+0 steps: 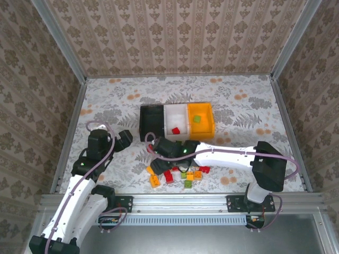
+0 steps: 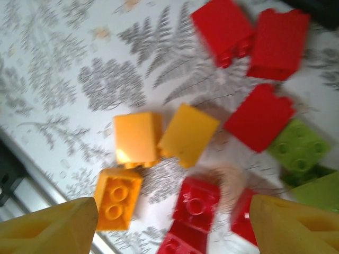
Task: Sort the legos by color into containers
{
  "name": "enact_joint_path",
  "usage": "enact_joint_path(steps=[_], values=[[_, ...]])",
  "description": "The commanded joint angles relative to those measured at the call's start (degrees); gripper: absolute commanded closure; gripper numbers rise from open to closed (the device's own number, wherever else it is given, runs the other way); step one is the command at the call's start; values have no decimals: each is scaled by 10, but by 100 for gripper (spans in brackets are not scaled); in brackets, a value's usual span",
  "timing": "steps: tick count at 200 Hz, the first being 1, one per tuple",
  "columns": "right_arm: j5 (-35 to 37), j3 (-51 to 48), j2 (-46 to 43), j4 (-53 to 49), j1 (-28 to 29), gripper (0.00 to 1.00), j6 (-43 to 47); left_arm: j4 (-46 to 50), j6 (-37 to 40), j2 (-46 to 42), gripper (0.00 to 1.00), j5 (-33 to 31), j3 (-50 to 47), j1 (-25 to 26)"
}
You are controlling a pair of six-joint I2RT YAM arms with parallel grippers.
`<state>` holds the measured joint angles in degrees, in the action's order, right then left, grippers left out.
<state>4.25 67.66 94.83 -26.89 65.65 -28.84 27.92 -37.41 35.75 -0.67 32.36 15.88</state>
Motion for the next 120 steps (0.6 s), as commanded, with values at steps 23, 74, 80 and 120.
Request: enact_joint_path(steps=[23,74,80,120], values=[[7,11,40,30,59,25,9,4,21,-19,0,5,24,-16],[8,68,117,-16,83,24,29,24,26,-29,0,4,38,-28],[12,72,123,-20,83,25,29,25,26,-33,0,4,37,-29],[23,98,164,-35,87,26,34,26,23,-53,0,7,33,-37]])
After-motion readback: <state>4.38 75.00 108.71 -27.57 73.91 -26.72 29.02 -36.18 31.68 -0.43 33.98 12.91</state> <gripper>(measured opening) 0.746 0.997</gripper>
